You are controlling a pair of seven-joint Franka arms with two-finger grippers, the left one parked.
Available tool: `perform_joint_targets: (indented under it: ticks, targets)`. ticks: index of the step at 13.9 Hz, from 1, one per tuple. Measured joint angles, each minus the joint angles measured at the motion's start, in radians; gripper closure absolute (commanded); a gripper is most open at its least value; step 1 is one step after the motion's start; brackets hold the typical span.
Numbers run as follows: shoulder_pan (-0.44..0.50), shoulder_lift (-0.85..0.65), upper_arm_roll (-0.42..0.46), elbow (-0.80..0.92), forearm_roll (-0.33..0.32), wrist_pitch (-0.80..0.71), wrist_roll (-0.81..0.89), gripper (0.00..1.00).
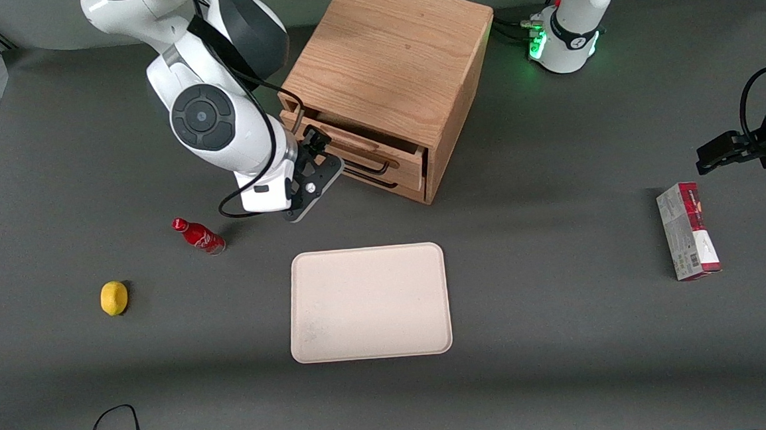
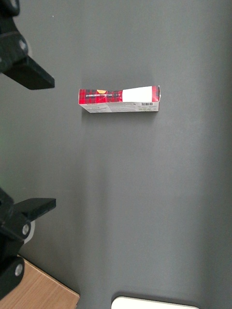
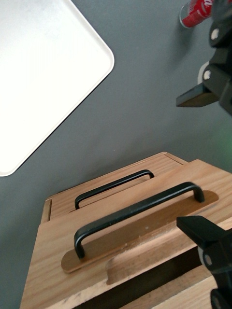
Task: Open upper drawer
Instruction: 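Move the right gripper toward the upper drawer's black handle, then hook the right gripper onto the upper drawer's black handle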
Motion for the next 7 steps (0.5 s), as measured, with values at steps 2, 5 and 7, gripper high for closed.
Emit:
perform_joint_targets:
  ticks: [2,5,7]
  targets:
    - [0.0,0.006,0.0,0.002,0.0,0.002,-0.004,0.0]
    - [0.005,0.021,0.001,0.002,0.0,0.028,-0.007,0.0]
    - [0.019,0.042,0.001,0.002,0.0,0.055,-0.007,0.0]
